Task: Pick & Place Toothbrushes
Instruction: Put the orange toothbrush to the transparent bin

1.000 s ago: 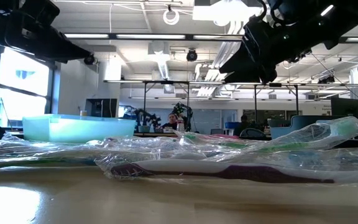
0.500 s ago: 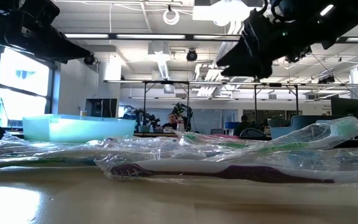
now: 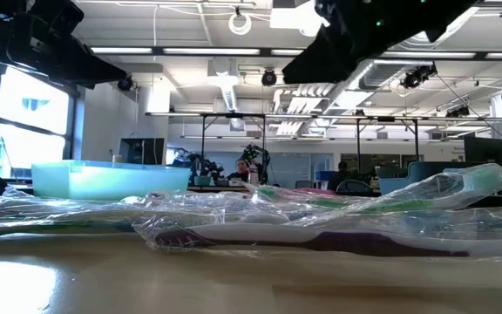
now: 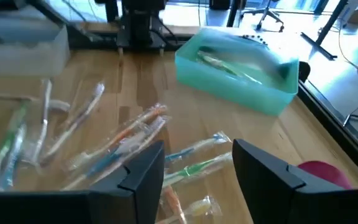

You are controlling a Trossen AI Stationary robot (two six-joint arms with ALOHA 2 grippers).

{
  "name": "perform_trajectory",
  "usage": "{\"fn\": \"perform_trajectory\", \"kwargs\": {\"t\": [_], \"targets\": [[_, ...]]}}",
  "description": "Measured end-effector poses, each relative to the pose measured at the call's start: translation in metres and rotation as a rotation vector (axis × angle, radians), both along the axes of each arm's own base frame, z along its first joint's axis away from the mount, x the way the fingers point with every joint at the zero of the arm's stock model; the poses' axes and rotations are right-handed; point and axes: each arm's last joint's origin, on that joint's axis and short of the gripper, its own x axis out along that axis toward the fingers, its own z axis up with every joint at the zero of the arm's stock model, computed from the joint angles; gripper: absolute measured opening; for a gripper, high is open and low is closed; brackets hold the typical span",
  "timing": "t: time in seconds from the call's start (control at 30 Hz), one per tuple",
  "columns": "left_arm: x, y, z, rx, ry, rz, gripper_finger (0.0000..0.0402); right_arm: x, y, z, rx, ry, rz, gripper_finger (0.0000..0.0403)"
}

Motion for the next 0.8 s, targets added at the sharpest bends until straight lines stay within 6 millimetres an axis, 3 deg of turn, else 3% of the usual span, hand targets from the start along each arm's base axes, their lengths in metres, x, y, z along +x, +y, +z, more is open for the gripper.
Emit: {"fn": "perform_trajectory", "kwargs": {"t": [0.37,0.8], "targets": [[0.0,0.0,0.0,0.0,-0.001,0.0,0.0001,0.007,-0.014,-0.044,0.01,0.278,-0.045,0.0182],[0.0,0.0,0.0,0.001,-0.003,0.009,0.0001,0.025,-0.028,-0.1,0.073,0.398,-0.025,0.0182]]}}
